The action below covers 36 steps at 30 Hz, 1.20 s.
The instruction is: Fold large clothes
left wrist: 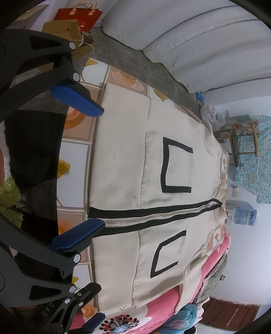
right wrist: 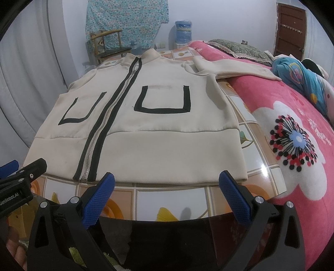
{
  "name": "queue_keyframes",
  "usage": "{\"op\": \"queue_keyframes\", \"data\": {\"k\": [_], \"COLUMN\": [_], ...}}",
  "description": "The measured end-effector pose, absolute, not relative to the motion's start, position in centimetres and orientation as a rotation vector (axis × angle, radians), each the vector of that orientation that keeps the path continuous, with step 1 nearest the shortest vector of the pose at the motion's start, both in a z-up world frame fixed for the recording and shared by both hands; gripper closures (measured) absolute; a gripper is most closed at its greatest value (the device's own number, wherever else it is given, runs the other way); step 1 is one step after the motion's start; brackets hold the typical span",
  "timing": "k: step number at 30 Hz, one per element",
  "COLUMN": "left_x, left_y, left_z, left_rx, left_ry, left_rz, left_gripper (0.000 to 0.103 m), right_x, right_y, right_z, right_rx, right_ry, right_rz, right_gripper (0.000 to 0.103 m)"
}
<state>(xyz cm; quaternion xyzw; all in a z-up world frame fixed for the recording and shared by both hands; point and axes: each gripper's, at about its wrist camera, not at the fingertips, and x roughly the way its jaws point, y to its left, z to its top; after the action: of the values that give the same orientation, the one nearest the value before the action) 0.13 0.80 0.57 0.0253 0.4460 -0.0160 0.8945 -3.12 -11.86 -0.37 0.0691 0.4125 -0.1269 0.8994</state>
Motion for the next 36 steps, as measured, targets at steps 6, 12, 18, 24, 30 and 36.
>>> {"op": "queue_keyframes", "data": {"k": [6, 12, 18, 24, 30, 36], "left_x": [0.1, 0.3, 0.2, 0.5, 1.2, 2.2], "left_y": [1.0, 1.1, 1.2, 1.3, 1.0, 0.7], "left_z": [0.7, 0.7, 0.6, 0.3, -0.2, -1.0], "left_rx": [0.051, 0.05, 0.049, 0.052, 0.058, 0.058], "left_ry": [0.924, 0.924, 0.924, 0.927, 0.936, 0.962], "left_rz": [-0.032, -0.03, -0.03, -0.024, -0.012, -0.008], "left_gripper": [0.008, 0.008, 0.008, 0.008, 0.008, 0.008], "right_x": [-3.1, -3.1, -3.1, -3.1, -3.0, -2.3], "right_y": [-11.9, -11.9, -11.9, -11.9, -12.4, -13.6], "right_z": [-0.4, -0.4, -0.4, -0.4, -0.7, -1.2], "right_rx": [0.143, 0.143, 0.143, 0.146, 0.153, 0.167], "right_ry": [0.853, 0.854, 0.854, 0.854, 0.856, 0.862], "right_rz": [-0.263, -0.263, -0.263, -0.265, -0.27, -0.279], "right_gripper": [0.006, 0.006, 0.006, 0.006, 0.006, 0.006]}}
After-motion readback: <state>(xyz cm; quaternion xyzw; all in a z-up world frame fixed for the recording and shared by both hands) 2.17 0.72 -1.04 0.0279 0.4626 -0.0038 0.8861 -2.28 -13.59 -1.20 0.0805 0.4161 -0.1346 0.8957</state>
